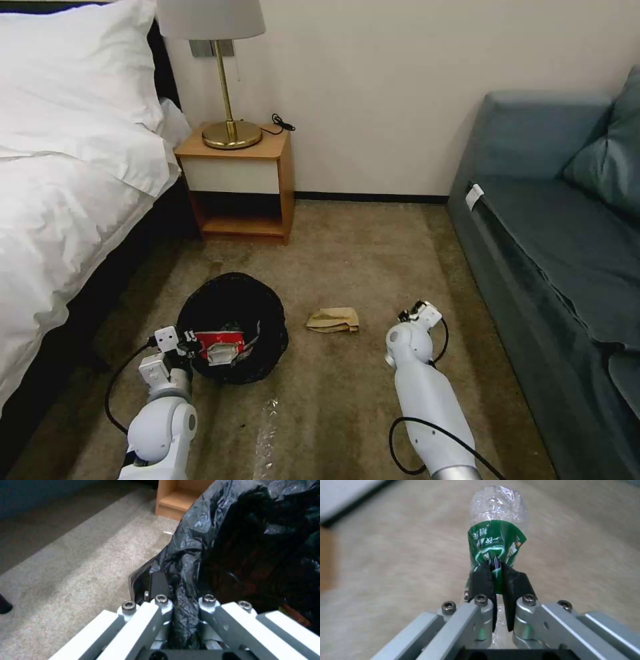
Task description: Pick up the trash bin, then pick up the garbage on the floor and place it into the trash bin.
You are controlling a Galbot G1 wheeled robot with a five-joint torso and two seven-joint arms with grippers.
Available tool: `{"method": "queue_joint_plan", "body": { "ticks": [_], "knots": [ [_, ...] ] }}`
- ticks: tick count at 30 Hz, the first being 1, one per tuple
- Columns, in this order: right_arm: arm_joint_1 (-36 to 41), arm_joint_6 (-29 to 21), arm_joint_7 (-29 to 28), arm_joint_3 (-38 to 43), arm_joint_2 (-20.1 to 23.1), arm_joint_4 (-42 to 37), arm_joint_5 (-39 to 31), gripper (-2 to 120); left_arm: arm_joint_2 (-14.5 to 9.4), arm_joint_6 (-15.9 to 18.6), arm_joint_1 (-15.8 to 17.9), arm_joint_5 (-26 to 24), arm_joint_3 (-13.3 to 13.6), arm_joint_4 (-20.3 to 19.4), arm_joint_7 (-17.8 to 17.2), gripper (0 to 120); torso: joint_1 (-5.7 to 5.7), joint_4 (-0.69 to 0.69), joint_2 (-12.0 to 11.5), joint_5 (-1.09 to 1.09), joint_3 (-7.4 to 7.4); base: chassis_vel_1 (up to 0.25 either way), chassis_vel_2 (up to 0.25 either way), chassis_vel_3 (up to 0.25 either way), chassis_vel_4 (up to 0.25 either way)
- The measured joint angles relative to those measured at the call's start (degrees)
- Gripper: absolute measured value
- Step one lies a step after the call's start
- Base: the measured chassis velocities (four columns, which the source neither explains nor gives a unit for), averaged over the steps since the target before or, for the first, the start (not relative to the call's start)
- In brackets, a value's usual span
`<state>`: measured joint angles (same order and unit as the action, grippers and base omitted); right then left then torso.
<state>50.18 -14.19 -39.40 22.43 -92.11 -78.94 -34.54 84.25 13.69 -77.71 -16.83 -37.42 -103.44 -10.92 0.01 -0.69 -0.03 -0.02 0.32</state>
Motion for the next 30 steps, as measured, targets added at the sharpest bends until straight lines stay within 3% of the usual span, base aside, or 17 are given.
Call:
{"method": "queue_joint_plan", "body": {
  "ticks": [12,25,30],
  "knots": [
    [-1.1,7.3,-0.3,-22.1,4.8,-9.4,5.0,4,0.3,0.2,0.1,0.8,0.7,0.0,0.0,2,0.00,0.00,0.0,0.01,0.00,0.000,0.000,0.000,0.000],
    [-6.1,10.5,0.5,-34.8,4.7,-10.5,8.1,3,1.0,0.5,0.6,1.5,1.3,-0.2,-0.2,2,0.00,0.00,0.0,0.00,0.00,0.000,0.000,0.000,0.000],
    [-5.5,10.5,0.4,-38.4,2.7,-11.6,9.7,3,1.1,0.8,0.8,1.8,1.5,-0.5,-0.2,2,0.00,0.01,0.0,0.01,0.00,0.000,0.000,0.000,0.000]
  ]
}}
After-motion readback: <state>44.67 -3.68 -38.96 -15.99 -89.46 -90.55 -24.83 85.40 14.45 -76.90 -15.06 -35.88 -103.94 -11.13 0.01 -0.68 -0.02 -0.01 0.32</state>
